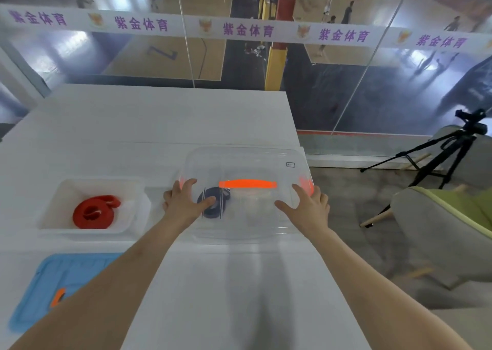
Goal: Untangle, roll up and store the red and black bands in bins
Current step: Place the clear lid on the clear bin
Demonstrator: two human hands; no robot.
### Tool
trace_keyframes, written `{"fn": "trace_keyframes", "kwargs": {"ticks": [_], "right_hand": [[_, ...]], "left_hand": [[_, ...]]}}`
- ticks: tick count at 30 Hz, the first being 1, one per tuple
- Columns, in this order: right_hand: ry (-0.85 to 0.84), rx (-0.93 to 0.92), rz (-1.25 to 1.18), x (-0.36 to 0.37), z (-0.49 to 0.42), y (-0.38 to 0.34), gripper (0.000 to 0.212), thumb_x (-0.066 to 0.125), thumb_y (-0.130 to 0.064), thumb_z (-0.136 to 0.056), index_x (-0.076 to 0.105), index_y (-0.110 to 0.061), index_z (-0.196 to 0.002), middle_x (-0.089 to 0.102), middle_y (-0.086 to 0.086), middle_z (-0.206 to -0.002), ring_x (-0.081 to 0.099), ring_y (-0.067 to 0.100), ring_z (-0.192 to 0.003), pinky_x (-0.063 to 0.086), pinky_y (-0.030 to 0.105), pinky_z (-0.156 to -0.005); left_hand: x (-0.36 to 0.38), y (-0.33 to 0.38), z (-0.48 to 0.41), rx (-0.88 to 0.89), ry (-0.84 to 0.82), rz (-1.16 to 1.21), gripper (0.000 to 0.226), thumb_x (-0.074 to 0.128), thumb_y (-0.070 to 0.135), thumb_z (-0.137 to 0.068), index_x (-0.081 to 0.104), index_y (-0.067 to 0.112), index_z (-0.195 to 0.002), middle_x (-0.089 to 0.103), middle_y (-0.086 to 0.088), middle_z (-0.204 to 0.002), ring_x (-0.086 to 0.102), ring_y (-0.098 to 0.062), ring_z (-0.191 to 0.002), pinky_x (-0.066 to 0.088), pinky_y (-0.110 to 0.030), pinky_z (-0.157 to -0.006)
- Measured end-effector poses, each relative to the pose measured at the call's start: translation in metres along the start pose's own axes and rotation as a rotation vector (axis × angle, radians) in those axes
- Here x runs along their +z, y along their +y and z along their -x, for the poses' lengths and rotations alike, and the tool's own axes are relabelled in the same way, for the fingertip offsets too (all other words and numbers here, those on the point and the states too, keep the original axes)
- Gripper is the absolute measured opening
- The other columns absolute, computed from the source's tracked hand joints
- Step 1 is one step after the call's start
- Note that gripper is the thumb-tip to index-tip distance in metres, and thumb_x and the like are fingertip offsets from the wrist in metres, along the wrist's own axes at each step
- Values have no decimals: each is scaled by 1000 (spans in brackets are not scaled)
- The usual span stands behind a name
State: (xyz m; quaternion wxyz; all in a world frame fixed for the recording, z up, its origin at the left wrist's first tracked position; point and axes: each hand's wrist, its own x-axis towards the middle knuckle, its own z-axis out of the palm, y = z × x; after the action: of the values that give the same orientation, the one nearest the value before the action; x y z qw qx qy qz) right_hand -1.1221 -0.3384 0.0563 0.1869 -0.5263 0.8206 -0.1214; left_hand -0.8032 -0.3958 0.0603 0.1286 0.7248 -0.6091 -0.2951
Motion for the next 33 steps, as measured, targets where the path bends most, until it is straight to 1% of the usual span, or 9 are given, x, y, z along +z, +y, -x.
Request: {"fn": "trace_keyframes", "kwargs": {"ticks": [5, 9, 12, 16, 19, 22, 26, 30, 33], "right_hand": [[29, -17, 29, 9, 9, 1, 85, 62, -81, -85, 43, -40, -157, 23, 20, -168, 28, 44, -148, 26, 54, -122], [-4, -37, 48, 8, 9, 1, 87, 58, -83, -86, 37, -40, -159, 15, 22, -172, 22, 46, -153, 24, 56, -125], [1, -55, 86, 8, 9, -1, 87, 55, -83, -88, 36, -40, -161, 10, 21, -175, 23, 46, -153, 23, 55, -125], [36, -86, 119, 11, 13, -1, 83, 54, -82, -89, 38, -41, -160, 8, 16, -177, 25, 44, -152, 24, 54, -125], [36, -106, 95, 11, 14, 0, 79, 57, -81, -88, 44, -43, -156, 8, 13, -178, 24, 43, -153, 24, 54, -125], [36, -123, 102, 13, 16, 0, 78, 56, -81, -88, 44, -44, -156, 6, 12, -178, 22, 44, -154, 25, 55, -125], [49, -117, 85, 15, 18, 2, 78, 55, -81, -89, 43, -45, -157, 5, 11, -179, 19, 43, -157, 24, 55, -126], [48, -119, 67, 14, 19, 3, 79, 55, -82, -89, 42, -45, -157, 6, 8, -179, 18, 41, -158, 26, 54, -126], [42, -120, 36, 13, 17, 5, 80, 58, -81, -88, 44, -43, -157, 7, 6, -179, 26, 42, -154, 32, 55, -125]], "left_hand": [[5, -6, 4, -13, -3, -89, 104, 77, 72, -73, 29, 32, -157, 16, -7, -167, 21, -39, -147, 24, -56, -119], [5, -5, 4, -14, 0, -156, 116, 79, 73, -70, 22, 25, -159, 13, -10, -166, 19, -40, -148, 26, -56, -117], [4, -3, 6, -9, -1, -184, 120, 80, 74, -68, 20, 21, -158, 9, -13, -167, 17, -40, -150, 26, -57, -117], [3, -2, 10, -1, -10, -219, 123, 80, 73, -69, 17, 17, -158, 2, -16, -168, 15, -40, -151, 26, -55, -117], [1, -3, 9, -2, -16, -219, 126, 81, 71, -70, 14, 15, -160, 3, -16, -168, 16, -41, -151, 28, -55, -117], [3, -11, 8, 11, -32, -195, 129, 82, 66, -73, 7, 11, -161, 3, -18, -168, 16, -44, -150, 30, -54, -118], [8, -17, 7, 20, -49, -205, 139, 78, 75, -70, -4, 12, -163, -8, -16, -170, 8, -44, -155, 28, -57, -123], [10, -15, 8, 21, -36, -215, 144, 78, 79, -65, -4, 12, -162, -6, -16, -169, 9, -44, -154, 28, -56, -122], [9, -14, 7, 27, -35, -211, 143, 80, 77, -65, -1, 10, -162, -4, -18, -168, 10, -45, -153, 29, -55, -122]]}}
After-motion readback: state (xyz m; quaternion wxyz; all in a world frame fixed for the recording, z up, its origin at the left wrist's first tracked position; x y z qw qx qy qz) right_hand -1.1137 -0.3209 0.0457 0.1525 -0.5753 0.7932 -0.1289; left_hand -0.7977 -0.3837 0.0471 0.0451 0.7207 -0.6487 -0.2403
